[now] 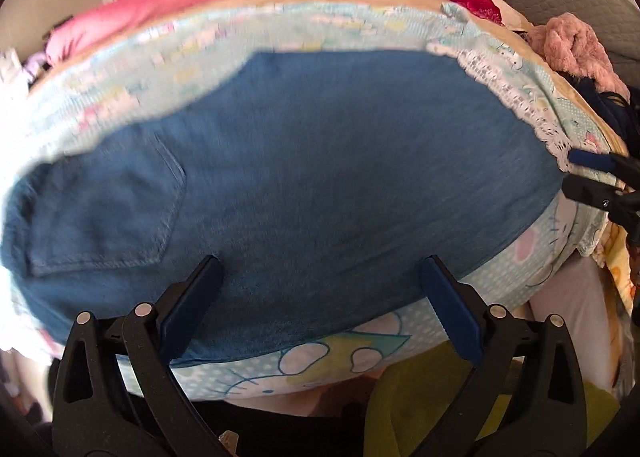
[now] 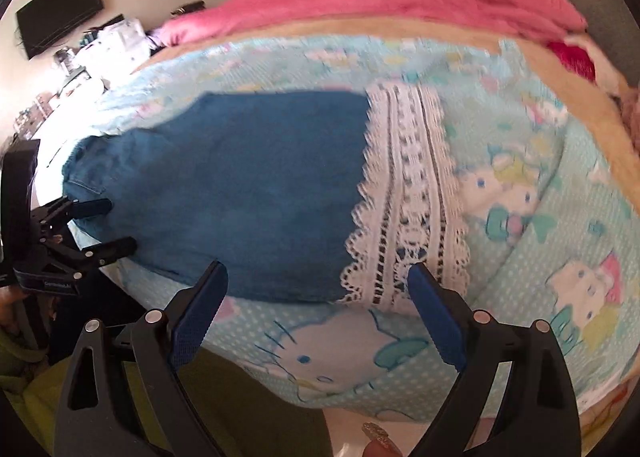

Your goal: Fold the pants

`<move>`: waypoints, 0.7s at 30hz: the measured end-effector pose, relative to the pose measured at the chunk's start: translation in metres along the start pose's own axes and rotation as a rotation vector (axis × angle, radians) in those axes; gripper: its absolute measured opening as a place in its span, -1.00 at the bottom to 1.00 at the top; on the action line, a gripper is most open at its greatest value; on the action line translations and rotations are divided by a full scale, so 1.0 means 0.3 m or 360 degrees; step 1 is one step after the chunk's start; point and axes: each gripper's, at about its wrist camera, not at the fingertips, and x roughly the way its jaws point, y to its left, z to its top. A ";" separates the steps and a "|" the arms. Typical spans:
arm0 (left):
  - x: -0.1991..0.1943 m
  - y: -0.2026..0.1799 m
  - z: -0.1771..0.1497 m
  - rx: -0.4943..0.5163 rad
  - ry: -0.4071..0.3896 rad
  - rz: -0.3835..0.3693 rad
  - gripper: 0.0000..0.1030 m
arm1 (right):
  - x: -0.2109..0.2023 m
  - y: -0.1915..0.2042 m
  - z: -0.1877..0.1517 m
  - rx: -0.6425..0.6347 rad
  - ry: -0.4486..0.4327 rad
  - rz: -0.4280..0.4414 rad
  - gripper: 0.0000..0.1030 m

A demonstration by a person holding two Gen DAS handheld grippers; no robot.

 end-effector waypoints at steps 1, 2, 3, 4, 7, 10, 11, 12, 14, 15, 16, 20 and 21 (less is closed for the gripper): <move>0.001 0.004 -0.006 0.0000 -0.0018 -0.0009 0.81 | 0.002 -0.011 -0.008 0.0023 -0.0011 0.0026 0.74; 0.000 0.002 -0.006 0.0010 -0.0025 -0.0003 0.82 | 0.000 -0.010 -0.010 0.0018 -0.0021 0.0028 0.74; -0.002 -0.002 -0.005 0.0018 -0.0022 0.0006 0.82 | -0.001 -0.005 -0.010 0.0007 -0.0019 0.0023 0.74; -0.005 -0.003 -0.003 0.0015 -0.0021 0.0012 0.82 | -0.003 -0.002 -0.009 -0.0001 -0.0020 0.0019 0.74; -0.029 -0.003 0.005 -0.0002 -0.0032 0.0012 0.82 | -0.037 -0.008 0.000 0.0031 -0.0073 0.0067 0.74; -0.074 -0.014 0.018 0.0011 -0.0094 0.0020 0.82 | -0.080 -0.021 0.007 0.0050 -0.0128 0.0071 0.75; -0.091 -0.020 0.024 0.0019 -0.0117 0.0018 0.82 | -0.090 -0.023 0.009 0.0047 -0.0140 0.0063 0.75; -0.105 -0.027 0.029 0.0028 -0.0135 0.0016 0.81 | -0.103 -0.025 0.011 0.0045 -0.0156 0.0051 0.75; -0.134 -0.043 0.041 0.0044 -0.0167 0.0007 0.82 | -0.129 -0.033 0.019 0.0046 -0.0184 0.0047 0.75; -0.145 -0.051 0.045 0.0052 -0.0178 0.0001 0.82 | -0.140 -0.039 0.020 0.0047 -0.0198 0.0044 0.75; -0.156 -0.062 0.050 0.0064 -0.0191 0.0000 0.82 | -0.152 -0.042 0.019 0.0047 -0.0213 0.0037 0.76; -0.184 -0.101 0.069 0.0099 -0.0226 -0.0002 0.82 | -0.195 -0.065 0.024 0.0054 -0.0270 0.0014 0.76; -0.188 -0.111 0.074 0.0104 -0.0231 -0.0003 0.82 | -0.205 -0.072 0.025 0.0056 -0.0282 0.0005 0.76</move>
